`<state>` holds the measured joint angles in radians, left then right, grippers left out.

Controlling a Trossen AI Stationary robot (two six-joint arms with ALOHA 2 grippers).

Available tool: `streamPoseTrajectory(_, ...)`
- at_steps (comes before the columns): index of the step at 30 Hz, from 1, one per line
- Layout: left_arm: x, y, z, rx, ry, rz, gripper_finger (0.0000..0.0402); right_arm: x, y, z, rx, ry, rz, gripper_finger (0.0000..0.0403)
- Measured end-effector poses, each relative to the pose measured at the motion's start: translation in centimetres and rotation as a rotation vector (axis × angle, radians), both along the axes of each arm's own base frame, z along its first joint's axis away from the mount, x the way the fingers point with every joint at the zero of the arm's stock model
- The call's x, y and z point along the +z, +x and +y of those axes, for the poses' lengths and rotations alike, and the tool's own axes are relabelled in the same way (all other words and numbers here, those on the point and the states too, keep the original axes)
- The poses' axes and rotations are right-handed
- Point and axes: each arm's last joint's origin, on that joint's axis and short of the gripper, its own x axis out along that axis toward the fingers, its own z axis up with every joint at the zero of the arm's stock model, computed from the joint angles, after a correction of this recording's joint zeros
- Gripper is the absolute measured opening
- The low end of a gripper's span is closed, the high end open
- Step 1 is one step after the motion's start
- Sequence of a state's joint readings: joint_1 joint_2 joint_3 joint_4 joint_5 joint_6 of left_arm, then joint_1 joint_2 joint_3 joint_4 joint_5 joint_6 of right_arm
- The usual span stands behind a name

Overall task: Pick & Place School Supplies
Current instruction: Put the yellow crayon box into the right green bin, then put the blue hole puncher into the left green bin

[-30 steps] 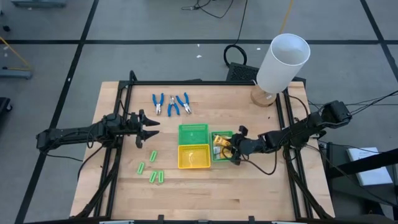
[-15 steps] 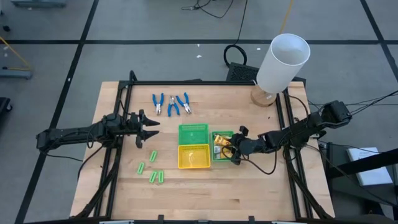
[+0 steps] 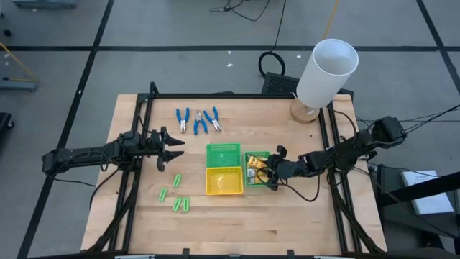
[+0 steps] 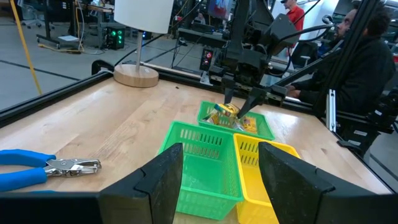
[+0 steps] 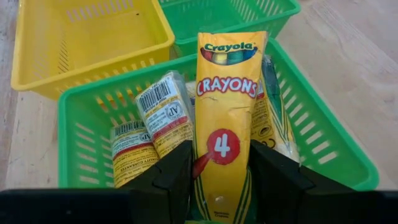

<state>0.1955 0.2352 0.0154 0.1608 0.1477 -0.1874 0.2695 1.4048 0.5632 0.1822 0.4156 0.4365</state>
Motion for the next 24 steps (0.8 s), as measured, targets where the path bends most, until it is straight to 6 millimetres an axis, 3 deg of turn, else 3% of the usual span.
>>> streamPoseTrajectory(13, 0.0, 0.0, 0.0, 0.000, 0.000, 0.000, 0.0214, 0.4, 0.2, 0.1, 0.039, -0.035, -0.029, 0.0222)
streamPoseTrajectory(24, 0.0, 0.0, 0.0, 0.000, 0.000, 0.000, 0.0214, 4.3, -1.0, 0.2, 0.143, 0.055, -0.184, 0.0226)
